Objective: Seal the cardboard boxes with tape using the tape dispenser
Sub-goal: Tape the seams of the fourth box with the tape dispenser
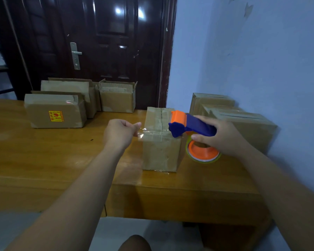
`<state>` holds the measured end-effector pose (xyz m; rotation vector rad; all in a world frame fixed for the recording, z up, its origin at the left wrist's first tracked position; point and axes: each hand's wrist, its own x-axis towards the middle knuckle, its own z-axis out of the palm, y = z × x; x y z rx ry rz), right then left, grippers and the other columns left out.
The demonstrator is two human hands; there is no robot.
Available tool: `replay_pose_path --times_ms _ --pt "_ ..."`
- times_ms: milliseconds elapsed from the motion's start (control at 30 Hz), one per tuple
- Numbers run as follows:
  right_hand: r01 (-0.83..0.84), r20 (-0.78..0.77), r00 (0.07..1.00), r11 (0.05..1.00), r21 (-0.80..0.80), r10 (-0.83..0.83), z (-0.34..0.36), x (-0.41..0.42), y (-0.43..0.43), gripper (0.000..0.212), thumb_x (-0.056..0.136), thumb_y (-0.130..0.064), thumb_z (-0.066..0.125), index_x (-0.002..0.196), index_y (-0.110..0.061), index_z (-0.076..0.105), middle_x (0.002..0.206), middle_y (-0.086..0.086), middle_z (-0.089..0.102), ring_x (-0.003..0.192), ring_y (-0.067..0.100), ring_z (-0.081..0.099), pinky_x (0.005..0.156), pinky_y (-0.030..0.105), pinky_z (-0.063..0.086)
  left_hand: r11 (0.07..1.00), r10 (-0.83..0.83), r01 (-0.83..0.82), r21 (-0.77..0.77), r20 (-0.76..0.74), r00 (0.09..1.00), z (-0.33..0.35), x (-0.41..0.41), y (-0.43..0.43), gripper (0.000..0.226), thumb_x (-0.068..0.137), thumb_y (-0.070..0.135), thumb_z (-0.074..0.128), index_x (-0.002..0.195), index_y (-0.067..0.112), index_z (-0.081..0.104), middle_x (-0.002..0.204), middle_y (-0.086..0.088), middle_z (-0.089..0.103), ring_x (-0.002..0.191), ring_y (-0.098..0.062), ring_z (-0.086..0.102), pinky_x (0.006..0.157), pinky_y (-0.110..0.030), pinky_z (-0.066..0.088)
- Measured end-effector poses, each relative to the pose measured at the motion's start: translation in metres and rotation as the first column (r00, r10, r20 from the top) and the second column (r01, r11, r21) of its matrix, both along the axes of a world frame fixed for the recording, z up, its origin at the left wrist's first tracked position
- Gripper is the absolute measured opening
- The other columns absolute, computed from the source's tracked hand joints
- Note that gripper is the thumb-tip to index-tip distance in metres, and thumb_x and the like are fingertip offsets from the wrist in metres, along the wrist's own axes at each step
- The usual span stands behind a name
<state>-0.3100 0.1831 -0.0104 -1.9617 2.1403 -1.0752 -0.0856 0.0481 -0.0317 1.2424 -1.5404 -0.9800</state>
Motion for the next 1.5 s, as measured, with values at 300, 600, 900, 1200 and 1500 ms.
replay_pose_path --times_ms 300,600,900,1200,1500 --pt "-0.005 0.101 0.995 1.0 -0.014 0.007 -0.024 -0.003 -0.002 0.077 0.071 -0.055 0.062 0.141 -0.027 0.045 0.125 -0.016 0.052 0.107 0.006 0.054 0.073 -0.003 0.038 0.98 -0.106 0.136 0.144 -0.199 0.974 -0.012 -0.003 0.006 0.034 0.091 0.03 0.061 0.088 -0.003 0.066 0.079 0.003 0.063 0.097 -0.014 0.047 0.102 -0.045 0.031" --pt "-0.019 0.272 0.962 0.998 -0.061 0.035 -0.039 0.003 -0.004 0.078 0.073 -0.048 0.065 0.143 -0.024 0.041 0.125 -0.018 0.051 0.109 0.002 0.053 0.08 0.008 0.044 0.951 -0.118 0.159 0.263 -0.165 0.979 -0.015 -0.009 0.016 0.037 0.095 0.043 0.049 0.103 0.01 0.062 0.091 0.002 0.057 0.111 -0.024 0.049 0.102 -0.047 0.034" --pt "-0.027 0.328 0.943 0.997 -0.074 0.05 -0.043 0.005 -0.008 0.08 0.07 -0.055 0.063 0.141 -0.025 0.044 0.123 -0.018 0.056 0.108 -0.001 0.056 0.081 0.011 0.046 0.999 0.012 -0.023 -0.046 -0.224 0.974 -0.05 -0.014 0.039 0.05 0.093 -0.004 0.042 0.134 0.026 0.041 0.125 0.008 0.051 0.108 -0.005 0.052 0.083 -0.021 0.046" --pt "-0.063 0.374 0.921 0.99 -0.126 0.107 -0.049 0.036 -0.023 0.068 0.078 -0.049 0.065 0.139 -0.027 0.046 0.112 -0.024 0.057 0.106 0.0 0.057 0.087 0.015 0.047 0.698 0.285 0.304 -0.648 0.641 0.713 -0.033 -0.007 0.035 0.06 0.093 0.037 0.053 0.146 0.021 0.03 0.146 0.001 0.041 0.137 -0.014 0.033 0.112 -0.03 0.001" --pt "-0.176 0.423 0.886 0.982 -0.071 0.19 -0.036 0.037 -0.025 0.044 0.075 -0.05 0.06 0.116 -0.042 0.05 0.11 -0.02 0.063 0.102 -0.003 0.061 0.091 0.023 0.05 0.618 0.228 0.393 -0.681 0.634 0.739 -0.026 0.01 0.014 0.032 0.088 0.028 0.063 0.117 0.016 0.064 0.108 -0.006 0.066 0.099 -0.025 0.061 0.076 -0.035 0.048"
